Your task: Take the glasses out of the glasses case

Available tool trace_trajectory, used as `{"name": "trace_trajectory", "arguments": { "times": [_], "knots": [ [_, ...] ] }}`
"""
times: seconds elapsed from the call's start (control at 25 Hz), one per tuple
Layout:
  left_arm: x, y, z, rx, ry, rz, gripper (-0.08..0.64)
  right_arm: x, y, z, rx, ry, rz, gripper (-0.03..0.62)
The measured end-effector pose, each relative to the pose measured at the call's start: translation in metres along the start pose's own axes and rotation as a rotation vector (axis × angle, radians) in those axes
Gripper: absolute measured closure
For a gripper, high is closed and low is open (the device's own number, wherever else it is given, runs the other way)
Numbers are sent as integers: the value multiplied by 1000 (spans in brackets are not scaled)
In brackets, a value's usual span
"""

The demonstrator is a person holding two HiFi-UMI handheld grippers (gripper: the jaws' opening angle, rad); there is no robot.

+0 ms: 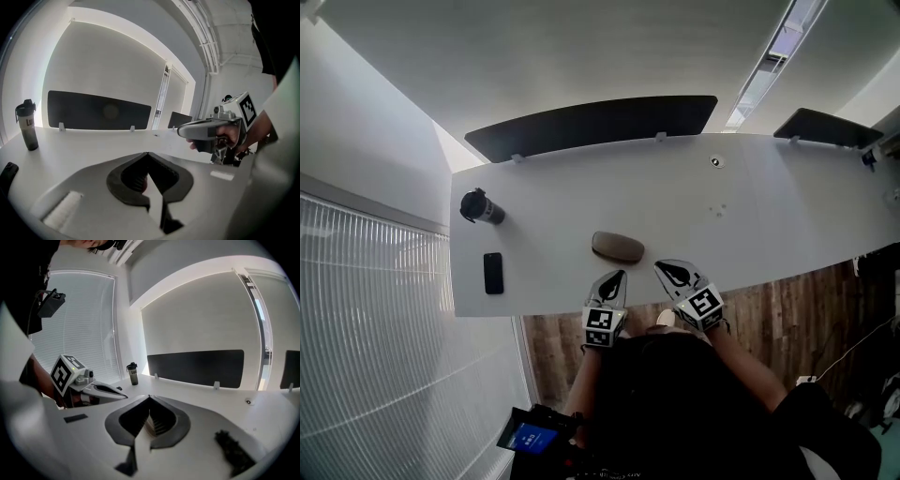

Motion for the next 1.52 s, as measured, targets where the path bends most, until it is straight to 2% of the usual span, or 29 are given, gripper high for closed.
{"name": "trace_trajectory", "arguments": {
  "times": [0.2,0.36,0.6,0.76,0.88,1.08,1.28,1.52],
  "knots": [
    [-23,-6,2,-30,26,4,557,-3,-1,29,-25,-26,-83,584],
    [-40,-3,3,-56,55,10,523,-8,-3,47,-64,-41,-141,581],
    [-58,5,6,-105,71,-3,485,-15,4,66,-166,-72,-144,495],
    [-66,18,11,-197,93,1,431,-19,7,79,-267,-106,-315,423],
    [-77,27,15,-249,99,13,422,-24,8,97,-362,-138,-433,394],
    [-99,44,24,-301,108,21,414,-29,15,132,-504,-168,-533,368],
    [-109,40,35,-347,165,89,396,-30,22,155,-581,-168,-585,357],
    [-105,44,50,-400,221,171,396,-24,26,171,-638,-163,-572,348]
  ]
}}
Point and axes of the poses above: the fingertips, and each gripper's own axes: z forward along the fingers, x to its right, y out of its underside, the point moved 10 cm from there along -z, backward along the fingers, and after that the axes turned 1 degree about -z, right-handed, at the moved point
